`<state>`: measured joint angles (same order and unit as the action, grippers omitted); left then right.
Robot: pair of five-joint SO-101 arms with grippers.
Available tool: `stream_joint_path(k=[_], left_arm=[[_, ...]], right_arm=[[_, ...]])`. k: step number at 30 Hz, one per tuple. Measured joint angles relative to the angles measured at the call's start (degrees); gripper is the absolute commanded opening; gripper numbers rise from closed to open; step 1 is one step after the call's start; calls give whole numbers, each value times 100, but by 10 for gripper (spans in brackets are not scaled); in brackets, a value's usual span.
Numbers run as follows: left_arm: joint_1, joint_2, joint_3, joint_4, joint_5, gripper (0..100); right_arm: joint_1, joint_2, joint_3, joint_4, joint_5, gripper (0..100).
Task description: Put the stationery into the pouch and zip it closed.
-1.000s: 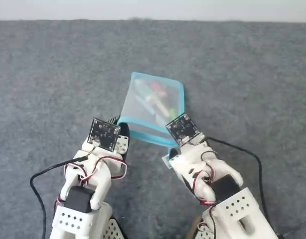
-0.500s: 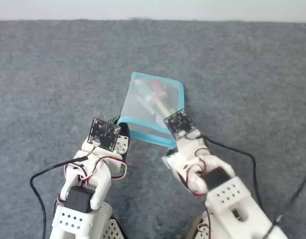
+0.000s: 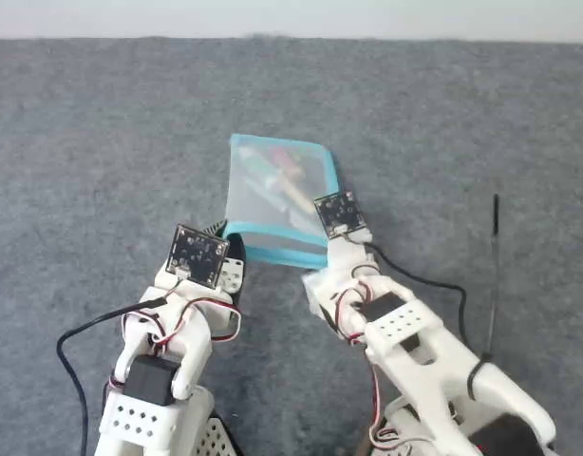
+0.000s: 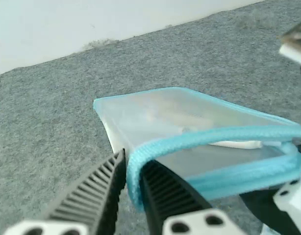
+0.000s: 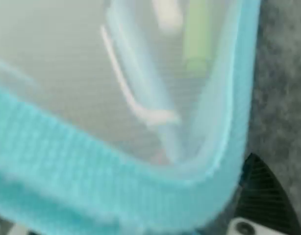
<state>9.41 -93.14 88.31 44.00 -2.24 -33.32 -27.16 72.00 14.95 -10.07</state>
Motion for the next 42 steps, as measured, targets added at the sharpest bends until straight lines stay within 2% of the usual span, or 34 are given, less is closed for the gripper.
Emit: stream_joint_path(k=[2, 7, 11, 14, 20, 26, 29, 33, 42], left_arm=[[0, 0, 0, 0, 0, 12], [0, 0, 0, 0, 0, 12], [0, 0, 0, 0, 0, 12], [0, 0, 0, 0, 0, 12], [18, 0, 0, 0, 0, 12], [9, 0, 202, 0, 0, 12], [9, 0, 202, 0, 0, 12], [9, 0, 202, 0, 0, 12], [9, 0, 211, 0, 0, 12]], right_arm=[[0, 141, 0, -237, 0, 305], [-9, 360, 0, -387, 0, 141], [-9, 360, 0, -422, 0, 54], [18, 360, 0, -422, 132, 8], [334, 360, -9, -413, 484, 8], [721, 369, -589, 782, 554, 8], [941, 229, -862, 1670, 1099, 8], [1029, -501, -949, 2576, 1723, 8], [1037, -2585, -923, 3798, 2215, 7]])
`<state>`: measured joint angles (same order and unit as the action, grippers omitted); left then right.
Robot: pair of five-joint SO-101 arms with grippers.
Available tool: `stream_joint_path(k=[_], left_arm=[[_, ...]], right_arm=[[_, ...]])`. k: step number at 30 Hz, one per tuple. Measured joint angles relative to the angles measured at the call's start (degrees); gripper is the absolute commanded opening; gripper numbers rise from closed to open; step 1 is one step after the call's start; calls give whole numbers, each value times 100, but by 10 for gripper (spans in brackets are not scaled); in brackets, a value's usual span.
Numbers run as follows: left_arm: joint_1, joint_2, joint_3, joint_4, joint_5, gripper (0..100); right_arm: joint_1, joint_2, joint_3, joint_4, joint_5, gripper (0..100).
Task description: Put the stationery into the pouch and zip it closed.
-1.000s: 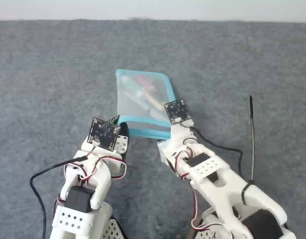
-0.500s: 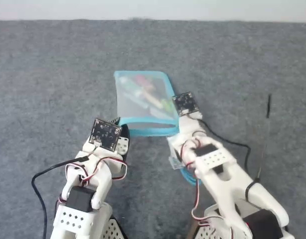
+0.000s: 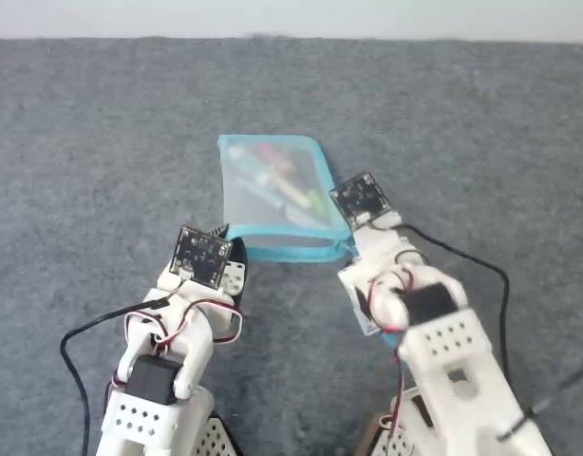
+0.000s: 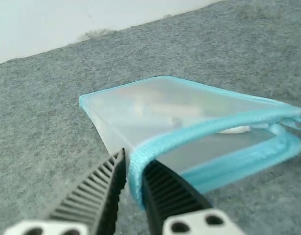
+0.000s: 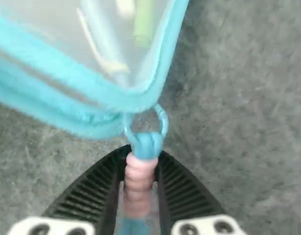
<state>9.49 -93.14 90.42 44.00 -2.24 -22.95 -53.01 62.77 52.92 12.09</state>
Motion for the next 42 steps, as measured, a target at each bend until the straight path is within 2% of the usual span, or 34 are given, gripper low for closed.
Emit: stream_joint_path(k=[12, 21, 26, 35, 42], left_arm=[[0, 0, 0, 0, 0, 12], [176, 0, 0, 0, 0, 12], [527, -9, 88, 0, 26, 11], [554, -9, 176, 0, 53, 11], [598, 0, 202, 0, 53, 11]], right_arm=[[0, -2330, 141, 985, 396, 7], [26, -2752, 79, 1451, 536, 7], [-466, -2752, -308, 1662, 589, 7], [-1257, -2752, -976, 1785, 774, 7], [-1952, -1749, -2303, 2629, 985, 7]])
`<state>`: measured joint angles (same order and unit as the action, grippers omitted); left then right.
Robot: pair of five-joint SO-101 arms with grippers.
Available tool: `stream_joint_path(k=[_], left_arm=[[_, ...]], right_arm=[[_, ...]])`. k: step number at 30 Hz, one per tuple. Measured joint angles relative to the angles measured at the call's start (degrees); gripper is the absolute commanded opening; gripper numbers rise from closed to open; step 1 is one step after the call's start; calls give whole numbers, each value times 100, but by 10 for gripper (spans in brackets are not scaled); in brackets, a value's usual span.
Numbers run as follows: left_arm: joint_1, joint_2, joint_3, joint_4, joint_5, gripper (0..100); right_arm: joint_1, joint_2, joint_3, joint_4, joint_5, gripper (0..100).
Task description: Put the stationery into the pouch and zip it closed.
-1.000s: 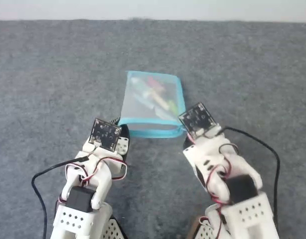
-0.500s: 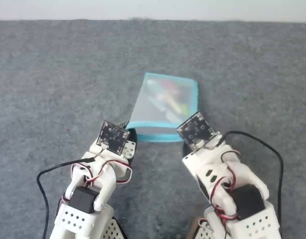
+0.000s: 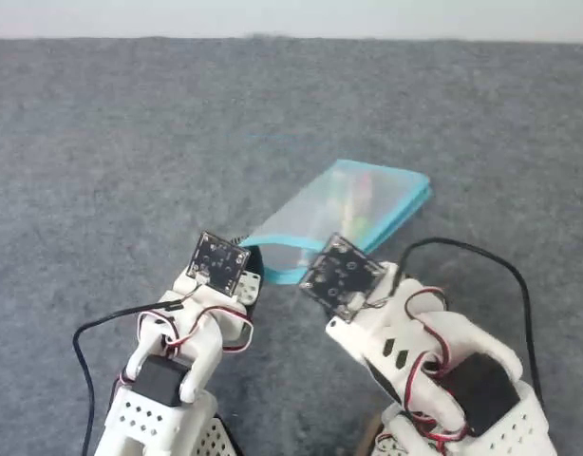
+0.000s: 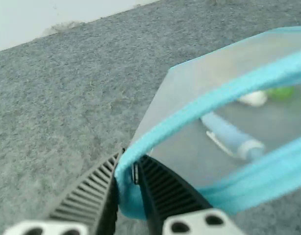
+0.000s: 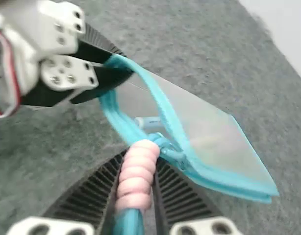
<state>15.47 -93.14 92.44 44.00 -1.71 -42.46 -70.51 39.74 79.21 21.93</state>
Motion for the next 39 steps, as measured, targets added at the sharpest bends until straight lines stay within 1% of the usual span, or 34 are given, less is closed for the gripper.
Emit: stream_joint_path(k=[5, 12, 14, 20, 30, 35, 39], left_arm=[[18, 0, 0, 0, 0, 11], [18, 0, 53, 0, 0, 11], [18, 0, 53, 0, 0, 11], [18, -9, 53, 0, 0, 11], [26, -53, 18, -18, 0, 11], [9, -53, 18, -70, 0, 11], [-220, -53, 26, -158, 0, 11]], right_arm=[[-492, 1011, -1240, 466, 35, 7], [-563, 2391, -2154, 466, 35, 7], [-607, 2479, -2268, 466, 35, 7], [-1037, 2497, -2576, 571, 44, 7], [-1108, 2541, -3569, 1196, 62, 7], [-1697, 2541, -3596, 1565, 79, 7], [-2092, 2716, -3596, 1609, 378, 7]])
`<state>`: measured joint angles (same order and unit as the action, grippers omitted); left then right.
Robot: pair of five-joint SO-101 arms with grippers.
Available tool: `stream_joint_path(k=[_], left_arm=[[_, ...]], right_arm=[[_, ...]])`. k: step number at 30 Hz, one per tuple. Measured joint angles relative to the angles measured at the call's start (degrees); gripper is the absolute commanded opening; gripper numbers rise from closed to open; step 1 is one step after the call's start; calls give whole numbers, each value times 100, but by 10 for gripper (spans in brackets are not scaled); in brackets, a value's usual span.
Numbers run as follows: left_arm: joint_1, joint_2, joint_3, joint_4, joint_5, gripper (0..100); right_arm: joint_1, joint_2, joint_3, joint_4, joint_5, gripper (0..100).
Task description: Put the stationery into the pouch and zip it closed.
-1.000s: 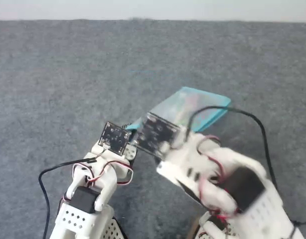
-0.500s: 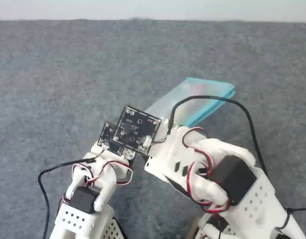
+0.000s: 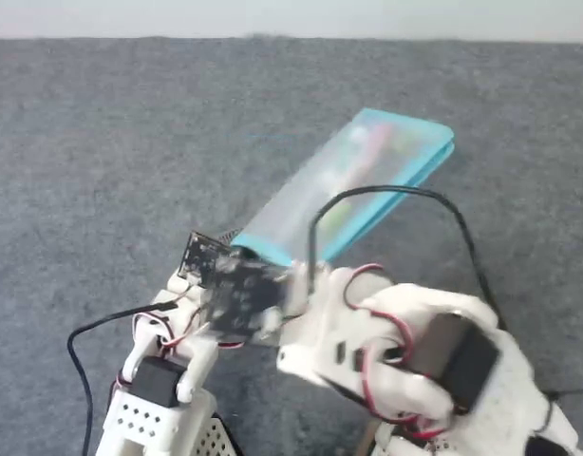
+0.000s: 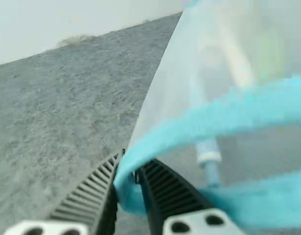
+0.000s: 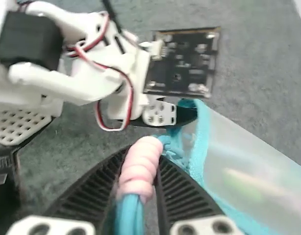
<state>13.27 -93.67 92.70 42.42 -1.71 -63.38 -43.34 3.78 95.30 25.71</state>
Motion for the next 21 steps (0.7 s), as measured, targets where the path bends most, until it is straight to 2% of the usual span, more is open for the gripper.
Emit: stream_joint_path(k=[5, 12, 16, 21], left_arm=[[-281, 44, 26, -9, 62, 11], [-422, 53, 35, 0, 114, 11], [-703, 26, 9, 0, 114, 11], [-949, 53, 18, 0, 114, 11]], right_arm=[[-440, 545, 466, -114, 255, 7], [-484, 607, 176, -149, 273, 7], [-88, 607, 105, -149, 290, 7], [44, 598, 1134, -387, 527, 7]])
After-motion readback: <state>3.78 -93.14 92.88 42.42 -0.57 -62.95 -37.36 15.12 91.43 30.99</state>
